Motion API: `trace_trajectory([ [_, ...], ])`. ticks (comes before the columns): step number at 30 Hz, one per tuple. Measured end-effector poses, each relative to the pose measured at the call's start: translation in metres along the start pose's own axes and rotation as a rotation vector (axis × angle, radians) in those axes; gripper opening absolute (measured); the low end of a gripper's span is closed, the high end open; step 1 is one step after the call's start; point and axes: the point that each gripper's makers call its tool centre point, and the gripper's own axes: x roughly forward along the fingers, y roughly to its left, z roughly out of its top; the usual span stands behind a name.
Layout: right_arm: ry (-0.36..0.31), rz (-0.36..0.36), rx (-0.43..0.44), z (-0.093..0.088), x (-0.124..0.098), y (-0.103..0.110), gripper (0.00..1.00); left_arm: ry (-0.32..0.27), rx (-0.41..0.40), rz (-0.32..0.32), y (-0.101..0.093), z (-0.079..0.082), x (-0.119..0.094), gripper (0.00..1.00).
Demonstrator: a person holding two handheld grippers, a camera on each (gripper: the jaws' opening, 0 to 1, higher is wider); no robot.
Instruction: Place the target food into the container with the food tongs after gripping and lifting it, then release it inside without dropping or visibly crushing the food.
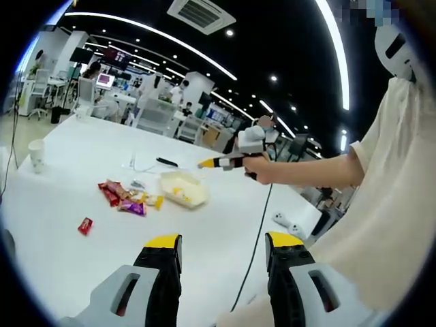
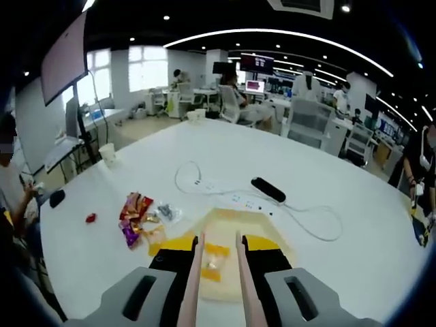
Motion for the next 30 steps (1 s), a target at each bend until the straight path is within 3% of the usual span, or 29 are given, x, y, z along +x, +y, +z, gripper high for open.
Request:
trace_trajectory([
  [30,0.050,0.194,-0.144,0.000,0.027,0.081,0.26,-0.029,-0.037,0.050,0.004,-0.010,-0.013,0.49],
])
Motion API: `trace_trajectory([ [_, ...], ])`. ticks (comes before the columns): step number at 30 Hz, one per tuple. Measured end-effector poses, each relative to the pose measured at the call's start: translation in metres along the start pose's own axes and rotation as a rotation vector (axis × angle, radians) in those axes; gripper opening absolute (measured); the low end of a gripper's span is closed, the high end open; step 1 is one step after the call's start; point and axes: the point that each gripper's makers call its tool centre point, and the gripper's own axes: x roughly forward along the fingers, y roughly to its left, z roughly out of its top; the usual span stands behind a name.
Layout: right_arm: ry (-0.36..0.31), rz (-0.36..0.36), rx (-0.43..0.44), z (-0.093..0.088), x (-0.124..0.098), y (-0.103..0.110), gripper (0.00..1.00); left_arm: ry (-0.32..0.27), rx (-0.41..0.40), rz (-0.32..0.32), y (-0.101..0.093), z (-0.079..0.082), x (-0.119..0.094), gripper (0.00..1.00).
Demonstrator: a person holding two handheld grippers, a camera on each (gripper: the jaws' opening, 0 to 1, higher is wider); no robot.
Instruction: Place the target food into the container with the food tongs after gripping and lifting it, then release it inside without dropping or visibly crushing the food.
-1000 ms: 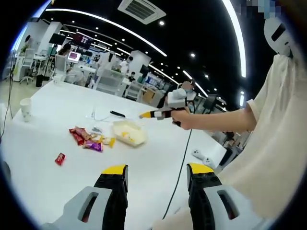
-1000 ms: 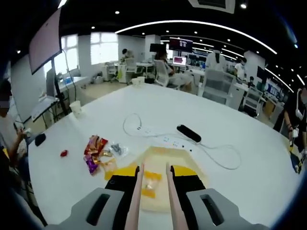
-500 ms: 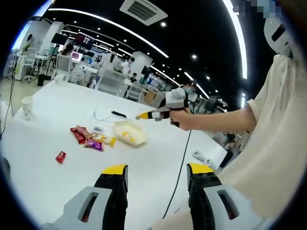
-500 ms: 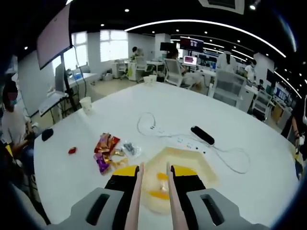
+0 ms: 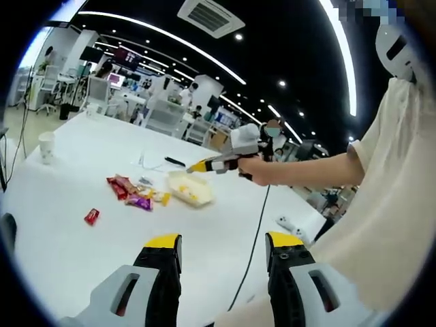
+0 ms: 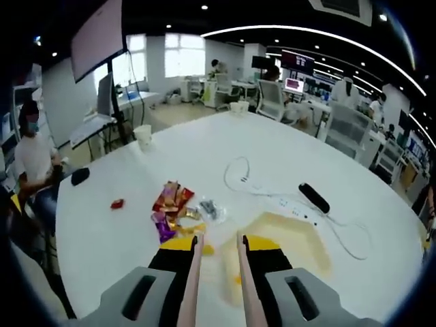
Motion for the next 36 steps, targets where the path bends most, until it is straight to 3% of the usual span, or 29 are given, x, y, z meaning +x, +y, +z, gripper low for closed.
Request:
trace_trajectory([
  [14,0.046,0.070,-0.090,0.000,0.022,0.023,0.26,-0.006,-0.023,0.024,0.005,-0.002,-0.002,0.49],
  [36,0.119,0.161,-0.199,-0.016,0.056,0.051,0.26,-0.014,-0.057,0.086,0.018,-0.003,-0.010,0.49],
])
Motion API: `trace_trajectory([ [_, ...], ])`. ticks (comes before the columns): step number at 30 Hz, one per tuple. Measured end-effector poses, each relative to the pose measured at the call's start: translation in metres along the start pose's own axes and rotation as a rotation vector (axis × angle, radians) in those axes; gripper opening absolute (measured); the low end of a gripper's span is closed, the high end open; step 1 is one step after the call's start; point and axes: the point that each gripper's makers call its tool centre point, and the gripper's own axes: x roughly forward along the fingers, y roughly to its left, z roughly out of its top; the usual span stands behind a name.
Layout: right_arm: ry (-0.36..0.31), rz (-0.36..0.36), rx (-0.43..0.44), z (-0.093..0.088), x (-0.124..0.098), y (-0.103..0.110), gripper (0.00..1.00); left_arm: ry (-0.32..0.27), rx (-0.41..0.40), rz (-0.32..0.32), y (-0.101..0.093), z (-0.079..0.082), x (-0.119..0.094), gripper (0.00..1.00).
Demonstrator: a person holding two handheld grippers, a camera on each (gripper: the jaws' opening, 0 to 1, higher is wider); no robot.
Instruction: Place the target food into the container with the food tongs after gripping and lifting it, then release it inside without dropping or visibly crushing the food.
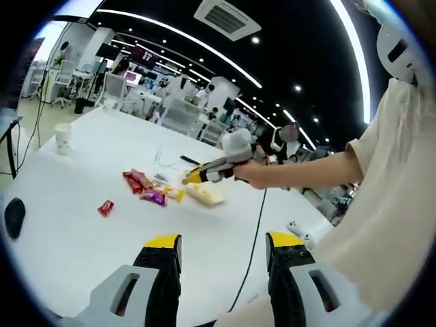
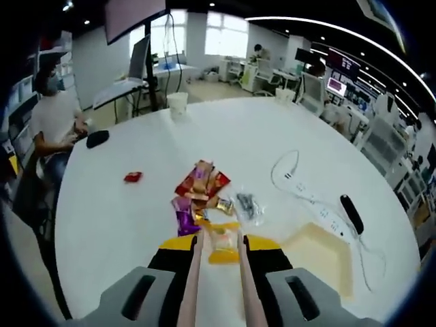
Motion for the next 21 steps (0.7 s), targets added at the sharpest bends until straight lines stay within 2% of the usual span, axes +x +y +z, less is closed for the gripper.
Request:
trace_trajectory([
  [7,0.021,0.017,-0.020,-0.004,0.010,0.001,0.27,0.011,-0.019,0.013,0.001,-0.007,-0.002,0.49],
  [21,0.064,0.033,-0.035,-0.016,0.024,-0.002,0.27,0.014,-0.040,0.034,0.005,-0.009,0.000,0.49],
])
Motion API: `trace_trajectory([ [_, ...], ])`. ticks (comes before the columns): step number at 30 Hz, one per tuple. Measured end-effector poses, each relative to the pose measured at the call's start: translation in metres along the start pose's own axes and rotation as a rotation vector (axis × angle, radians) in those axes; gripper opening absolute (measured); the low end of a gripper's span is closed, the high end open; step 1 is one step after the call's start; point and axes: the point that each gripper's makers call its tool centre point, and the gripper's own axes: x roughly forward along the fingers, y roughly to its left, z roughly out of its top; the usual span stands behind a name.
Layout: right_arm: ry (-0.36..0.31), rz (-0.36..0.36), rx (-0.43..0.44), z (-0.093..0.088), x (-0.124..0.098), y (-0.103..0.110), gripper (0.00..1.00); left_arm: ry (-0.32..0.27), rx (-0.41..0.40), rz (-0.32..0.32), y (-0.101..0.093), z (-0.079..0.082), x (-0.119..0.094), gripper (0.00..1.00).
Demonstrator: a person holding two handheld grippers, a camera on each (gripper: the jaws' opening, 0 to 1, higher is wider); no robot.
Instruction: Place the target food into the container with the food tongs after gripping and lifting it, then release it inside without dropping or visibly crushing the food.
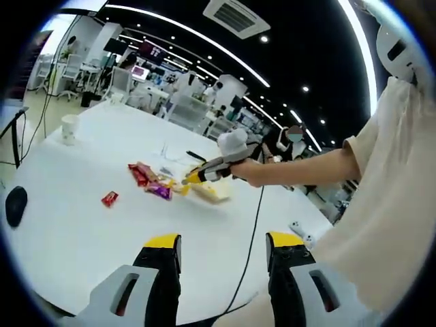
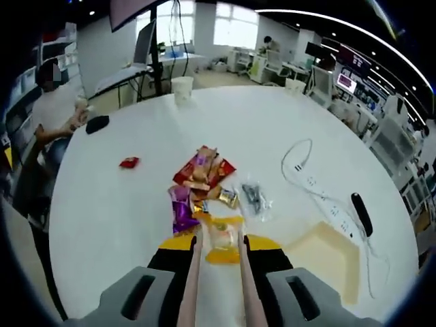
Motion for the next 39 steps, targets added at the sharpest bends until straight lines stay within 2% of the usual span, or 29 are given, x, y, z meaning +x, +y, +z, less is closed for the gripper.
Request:
trace_trajectory([
  [11,0.029,0.011,-0.047,-0.003,0.015,0.000,0.27,0.002,-0.023,0.017,0.005,-0.003,0.000,0.49],
  [17,0.036,0.013,-0.044,-0.006,0.026,-0.007,0.27,0.017,-0.035,0.027,0.010,-0.008,-0.002,0.49],
  [26,0.044,0.035,-0.035,-0.011,0.037,-0.008,0.27,0.017,-0.044,0.033,0.015,-0.005,0.003,0.49],
  [32,0.066,0.031,-0.075,-0.017,0.040,-0.007,0.27,0.023,-0.056,0.041,0.018,-0.007,0.001,0.49],
  [39,0.073,0.027,-0.073,-0.018,0.039,-0.007,0.27,0.027,-0.059,0.041,0.021,-0.006,0.003,0.49],
])
